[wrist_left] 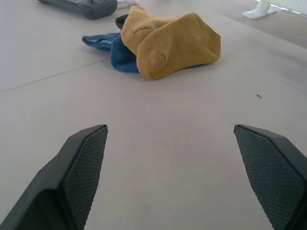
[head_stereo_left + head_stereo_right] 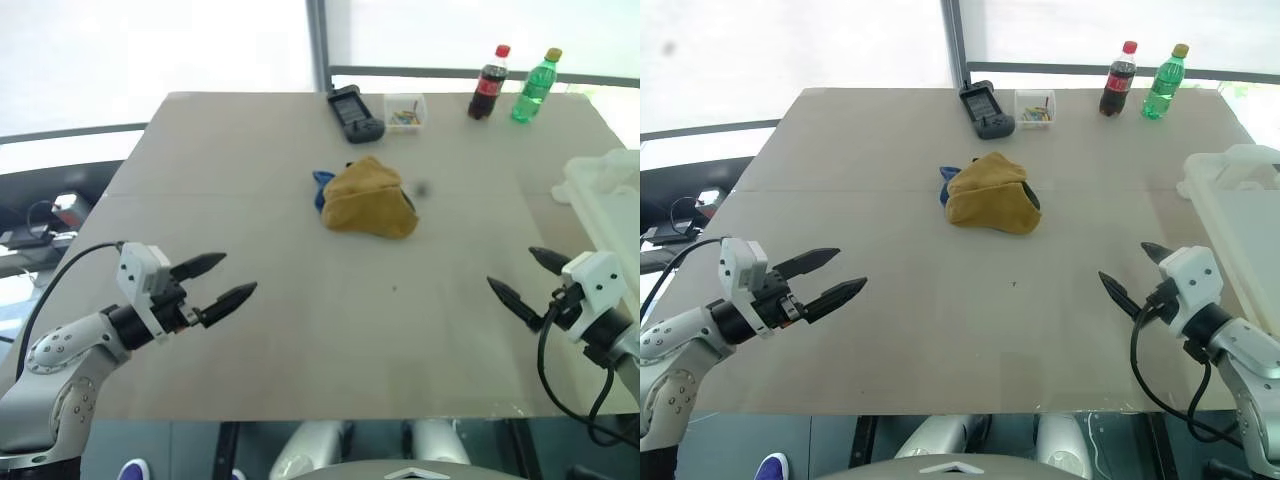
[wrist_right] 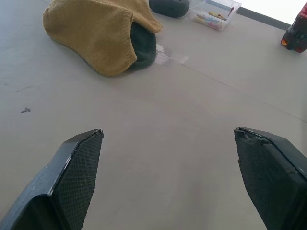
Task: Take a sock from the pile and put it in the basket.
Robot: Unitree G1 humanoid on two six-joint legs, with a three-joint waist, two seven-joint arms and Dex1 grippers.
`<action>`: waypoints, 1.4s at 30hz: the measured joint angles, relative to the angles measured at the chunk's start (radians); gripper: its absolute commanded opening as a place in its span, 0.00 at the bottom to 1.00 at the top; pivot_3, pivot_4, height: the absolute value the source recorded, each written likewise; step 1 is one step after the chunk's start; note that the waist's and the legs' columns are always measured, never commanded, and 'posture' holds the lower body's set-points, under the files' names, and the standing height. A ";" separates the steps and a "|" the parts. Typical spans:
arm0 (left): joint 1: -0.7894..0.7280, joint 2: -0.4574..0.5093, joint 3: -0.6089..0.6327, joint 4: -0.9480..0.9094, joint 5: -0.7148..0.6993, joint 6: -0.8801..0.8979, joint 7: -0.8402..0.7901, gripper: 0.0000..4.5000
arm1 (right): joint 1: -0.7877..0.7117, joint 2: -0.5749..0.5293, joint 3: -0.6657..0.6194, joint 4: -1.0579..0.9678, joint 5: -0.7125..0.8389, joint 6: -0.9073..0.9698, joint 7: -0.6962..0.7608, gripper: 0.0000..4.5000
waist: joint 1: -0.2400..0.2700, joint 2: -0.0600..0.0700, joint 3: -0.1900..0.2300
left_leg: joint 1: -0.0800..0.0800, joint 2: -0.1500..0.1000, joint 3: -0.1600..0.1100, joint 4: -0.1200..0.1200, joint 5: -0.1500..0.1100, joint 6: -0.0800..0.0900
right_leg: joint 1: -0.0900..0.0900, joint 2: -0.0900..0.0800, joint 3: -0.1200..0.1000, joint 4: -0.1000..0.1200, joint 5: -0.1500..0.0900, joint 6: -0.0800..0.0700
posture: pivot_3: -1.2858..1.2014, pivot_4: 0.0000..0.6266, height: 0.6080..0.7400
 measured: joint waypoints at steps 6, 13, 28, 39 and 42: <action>-0.002 0.003 0.000 -0.018 -0.003 0.007 -0.005 0.99 | -0.001 -0.002 0.020 -0.019 -0.031 -0.002 -0.008 1.00 | 0.000 0.000 0.000 | 0.000 0.000 0.000 0.000 0.000 0.000 | 0.000 0.000 0.000 0.000 0.000 0.000 | 0.52 0.24 1.00; -0.022 0.003 -0.030 -0.017 0.016 -0.008 -0.006 0.99 | -0.042 0.002 0.066 -0.019 -0.040 -0.003 0.004 1.00 | 0.000 0.000 0.000 | 0.000 0.000 0.000 0.000 0.000 0.000 | 0.000 0.000 0.000 0.000 0.000 0.000 | 0.52 0.24 1.00; -0.050 -0.062 -0.044 0.002 0.079 -0.097 0.028 0.99 | -0.168 0.049 0.177 0.037 -0.081 -0.025 -0.006 1.00 | -0.002 0.000 0.001 | 0.000 0.000 0.000 0.000 0.000 0.000 | 0.000 0.000 0.000 -0.001 0.000 0.000 | 0.52 0.24 1.00; -0.080 -0.024 -0.081 -0.082 0.078 0.004 0.097 0.99 | -0.586 0.171 0.415 0.385 -0.226 -0.044 -0.042 1.00 | -0.016 0.001 0.002 | 0.000 0.001 0.002 -0.001 0.000 -0.001 | -0.003 0.002 0.001 0.001 0.000 -0.001 | 0.52 0.24 1.00; -0.072 -0.018 -0.075 -0.084 0.079 0.005 0.101 1.00 | -0.713 0.255 0.466 0.559 -0.275 -0.049 -0.065 0.94 | -0.016 0.001 0.002 | -0.002 0.002 0.001 -0.003 0.000 -0.001 | -0.006 0.001 -0.001 0.001 0.000 -0.001 | 0.52 0.24 1.00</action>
